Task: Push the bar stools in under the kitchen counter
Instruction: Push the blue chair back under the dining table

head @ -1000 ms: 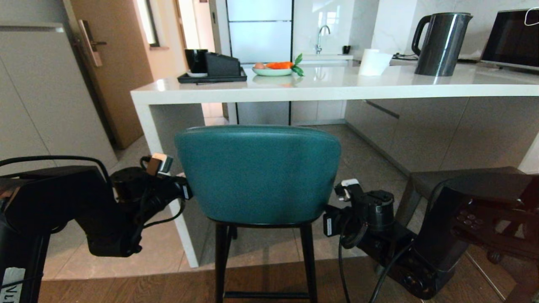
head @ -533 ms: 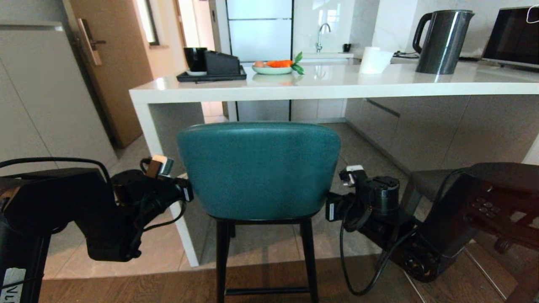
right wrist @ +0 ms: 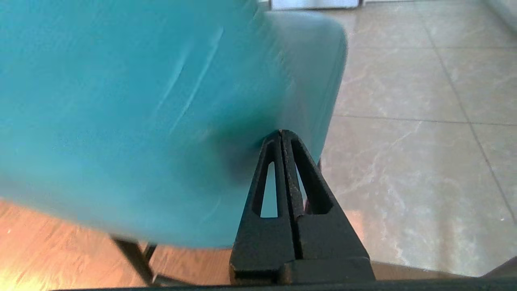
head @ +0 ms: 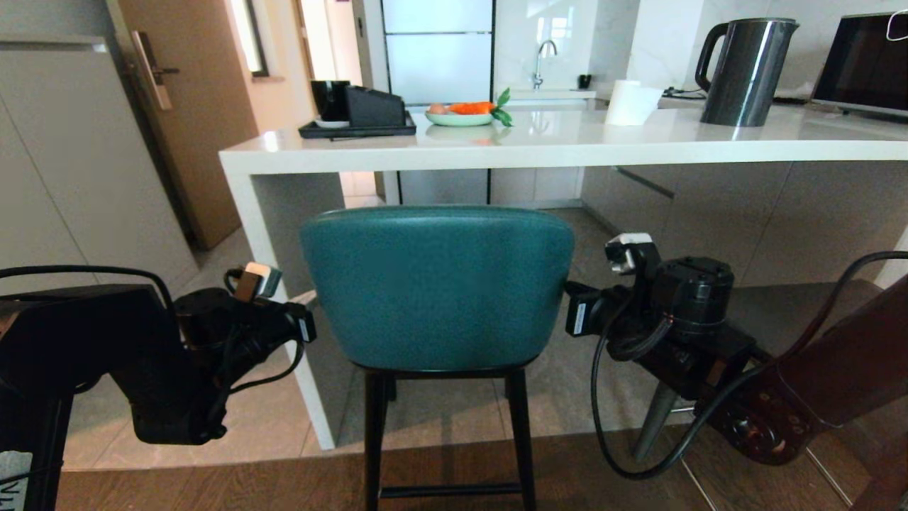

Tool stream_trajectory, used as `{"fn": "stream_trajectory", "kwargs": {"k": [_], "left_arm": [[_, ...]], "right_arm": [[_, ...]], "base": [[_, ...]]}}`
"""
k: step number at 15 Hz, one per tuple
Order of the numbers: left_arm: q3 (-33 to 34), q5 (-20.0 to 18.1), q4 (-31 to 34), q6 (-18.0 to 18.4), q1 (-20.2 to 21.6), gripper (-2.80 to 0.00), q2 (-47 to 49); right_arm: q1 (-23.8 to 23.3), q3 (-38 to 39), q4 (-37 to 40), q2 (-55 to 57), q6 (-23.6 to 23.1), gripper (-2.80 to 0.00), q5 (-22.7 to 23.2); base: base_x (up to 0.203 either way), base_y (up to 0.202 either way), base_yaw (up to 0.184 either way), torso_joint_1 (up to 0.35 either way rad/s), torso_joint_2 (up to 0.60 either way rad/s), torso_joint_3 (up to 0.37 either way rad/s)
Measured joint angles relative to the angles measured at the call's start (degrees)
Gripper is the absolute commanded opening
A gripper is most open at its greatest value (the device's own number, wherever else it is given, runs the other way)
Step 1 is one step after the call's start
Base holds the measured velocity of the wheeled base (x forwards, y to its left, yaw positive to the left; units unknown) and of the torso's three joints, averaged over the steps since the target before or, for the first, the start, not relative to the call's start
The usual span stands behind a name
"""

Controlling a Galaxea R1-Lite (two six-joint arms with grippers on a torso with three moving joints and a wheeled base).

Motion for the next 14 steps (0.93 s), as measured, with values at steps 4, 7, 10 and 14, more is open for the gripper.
{"fn": "stream_trajectory", "kwargs": {"k": [4,7,10,14], "left_arm": [[0.2,0.1,0.0,0.0,-0.3,-2.8,-0.5],[0.6,1.7,0.0,0.1,-0.4,-2.8,-0.6],[0.1,3.3,0.0,0.1,-0.9,-2.8,-0.6],[-0.1,3.3,0.0,0.1,-1.6,-2.8,-0.6]], "right_arm": [[-2.1,-2.5,0.3,1.1,-0.2,-2.8,-0.2],[-3.1,-4.3,0.3,3.0,-0.3,-2.8,-0.5],[-2.8,-7.7,0.1,5.3,-0.6,-2.8,-1.1],[-1.2,-11.4,0.1,7.8,-1.4,-2.8,-1.3]], "base": [[0.0,0.0,0.0,0.0,0.0,0.0],[0.0,0.0,0.0,0.0,0.0,0.0],[0.0,0.0,0.0,0.0,0.0,0.0],[0.0,0.0,0.0,0.0,0.0,0.0]]}}
